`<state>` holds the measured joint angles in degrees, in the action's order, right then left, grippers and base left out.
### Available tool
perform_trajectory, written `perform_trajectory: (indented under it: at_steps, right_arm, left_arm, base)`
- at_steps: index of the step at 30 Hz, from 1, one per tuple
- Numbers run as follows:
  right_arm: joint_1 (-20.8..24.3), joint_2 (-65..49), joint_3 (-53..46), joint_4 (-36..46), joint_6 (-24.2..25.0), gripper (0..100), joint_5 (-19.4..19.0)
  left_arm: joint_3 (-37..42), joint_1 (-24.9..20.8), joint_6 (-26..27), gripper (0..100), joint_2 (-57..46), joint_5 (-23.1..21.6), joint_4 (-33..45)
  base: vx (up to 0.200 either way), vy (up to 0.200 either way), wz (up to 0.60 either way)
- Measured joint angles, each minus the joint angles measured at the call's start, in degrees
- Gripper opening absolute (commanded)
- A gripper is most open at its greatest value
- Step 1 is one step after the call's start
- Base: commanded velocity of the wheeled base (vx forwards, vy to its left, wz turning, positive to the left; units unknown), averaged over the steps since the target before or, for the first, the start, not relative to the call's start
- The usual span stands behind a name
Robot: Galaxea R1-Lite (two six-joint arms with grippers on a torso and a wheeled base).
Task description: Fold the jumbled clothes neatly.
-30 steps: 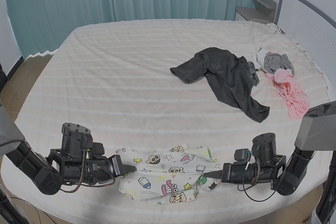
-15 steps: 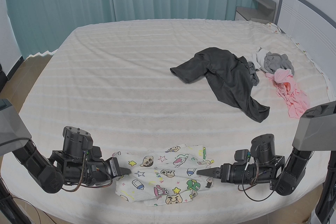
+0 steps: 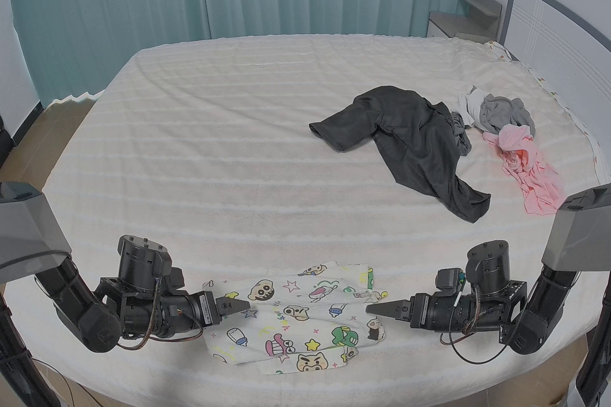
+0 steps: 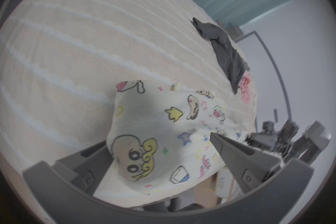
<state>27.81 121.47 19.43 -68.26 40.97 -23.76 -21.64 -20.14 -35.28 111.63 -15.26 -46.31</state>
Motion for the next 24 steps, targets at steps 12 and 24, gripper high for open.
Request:
perform_trajectory:
  at_steps: [12,24]
  right_arm:
    - [-0.5,-5.1,1.9,0.9,-1.4,100,2.1]
    - [-0.4,-3.6,17.1,18.0,-1.6,100,2.5]
  left_arm:
    - [3.6,3.1,11.0,100,-0.9,5.4,0.0]
    - [5.4,6.3,5.7,100,-11.8,-5.3,0.7]
  base:
    - [0.0,0.0,0.0]
    - [0.0,0.0,0.0]
